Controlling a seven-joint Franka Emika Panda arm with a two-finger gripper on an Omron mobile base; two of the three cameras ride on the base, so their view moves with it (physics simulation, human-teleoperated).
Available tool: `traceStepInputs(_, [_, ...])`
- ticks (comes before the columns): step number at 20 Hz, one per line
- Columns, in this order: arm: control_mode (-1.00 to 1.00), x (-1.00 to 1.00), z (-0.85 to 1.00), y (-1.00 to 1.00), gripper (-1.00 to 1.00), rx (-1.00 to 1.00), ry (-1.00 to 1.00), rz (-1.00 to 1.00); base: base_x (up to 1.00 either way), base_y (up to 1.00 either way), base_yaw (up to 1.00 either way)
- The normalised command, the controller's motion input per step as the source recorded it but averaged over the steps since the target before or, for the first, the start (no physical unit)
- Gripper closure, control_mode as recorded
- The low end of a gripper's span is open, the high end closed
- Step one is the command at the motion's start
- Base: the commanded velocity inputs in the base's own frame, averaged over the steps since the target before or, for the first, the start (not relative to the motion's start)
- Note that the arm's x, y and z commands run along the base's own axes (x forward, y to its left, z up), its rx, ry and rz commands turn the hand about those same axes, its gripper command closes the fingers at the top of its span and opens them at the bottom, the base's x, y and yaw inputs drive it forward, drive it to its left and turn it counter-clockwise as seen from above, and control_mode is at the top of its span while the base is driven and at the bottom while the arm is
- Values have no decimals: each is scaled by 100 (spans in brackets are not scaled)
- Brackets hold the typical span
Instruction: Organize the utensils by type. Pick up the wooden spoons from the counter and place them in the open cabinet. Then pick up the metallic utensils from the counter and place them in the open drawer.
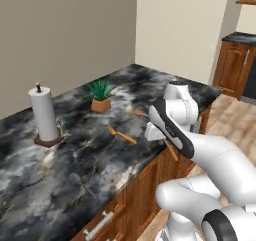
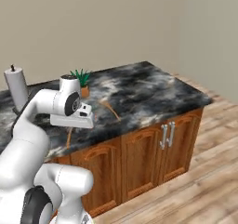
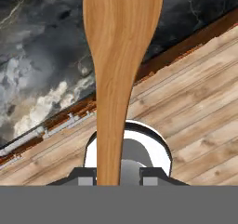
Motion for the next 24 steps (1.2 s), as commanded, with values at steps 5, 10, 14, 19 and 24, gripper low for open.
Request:
traceStepInputs(5, [100, 0, 0, 0, 100, 0, 0, 0, 0, 0, -100])
traceStepInputs(10, [100, 0, 0, 0, 100, 0, 0, 0, 0, 0, -100])
traceStepInputs(14, [100, 0, 0, 0, 100, 0, 0, 0, 0, 0, -100])
traceStepInputs(19, [100, 0, 0, 0, 100, 0, 0, 0, 5, 0, -69])
traceStepInputs(24, [100, 0, 0, 0, 100, 0, 0, 0, 10, 0, -38])
